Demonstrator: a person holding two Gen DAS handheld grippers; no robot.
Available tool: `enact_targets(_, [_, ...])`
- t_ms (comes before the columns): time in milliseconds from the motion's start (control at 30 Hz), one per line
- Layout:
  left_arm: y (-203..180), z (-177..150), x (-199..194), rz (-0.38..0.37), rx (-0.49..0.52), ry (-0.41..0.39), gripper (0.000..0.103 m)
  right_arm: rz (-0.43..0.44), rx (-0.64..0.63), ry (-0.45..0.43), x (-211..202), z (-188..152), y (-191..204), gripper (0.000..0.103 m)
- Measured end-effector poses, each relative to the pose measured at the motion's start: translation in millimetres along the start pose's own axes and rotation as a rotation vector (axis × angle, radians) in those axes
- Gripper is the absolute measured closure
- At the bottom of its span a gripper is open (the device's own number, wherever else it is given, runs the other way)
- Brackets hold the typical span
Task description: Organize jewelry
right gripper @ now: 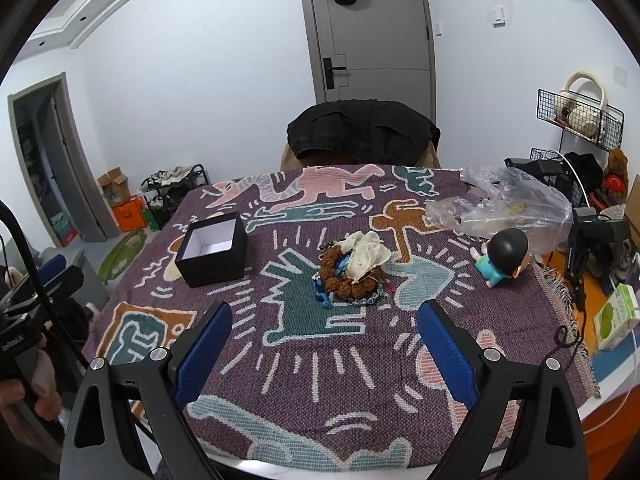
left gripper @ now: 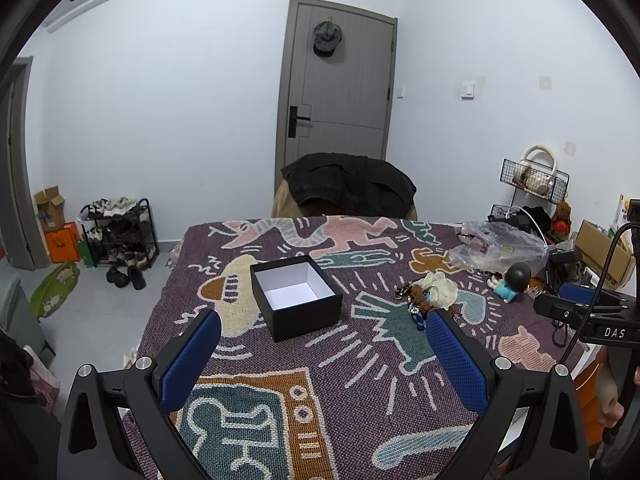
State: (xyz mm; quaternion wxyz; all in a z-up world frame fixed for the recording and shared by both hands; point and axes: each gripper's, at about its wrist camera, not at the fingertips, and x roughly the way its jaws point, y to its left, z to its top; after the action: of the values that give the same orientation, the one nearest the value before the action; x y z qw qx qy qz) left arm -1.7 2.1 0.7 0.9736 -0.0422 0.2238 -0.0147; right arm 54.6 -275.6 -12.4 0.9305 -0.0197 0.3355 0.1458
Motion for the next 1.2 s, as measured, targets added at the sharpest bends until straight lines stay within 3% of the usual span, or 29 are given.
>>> enact_targets(633, [0,0,1,0.001,-0.002,0.002,0.001,-0.005,0.000,-0.002,1,0,-1,0.009])
enact_targets(1200, [-12,-1,20,-0.028,0.003,0.041,0.001,-0.060,0.026,0.016,13,-3,-17,0.009])
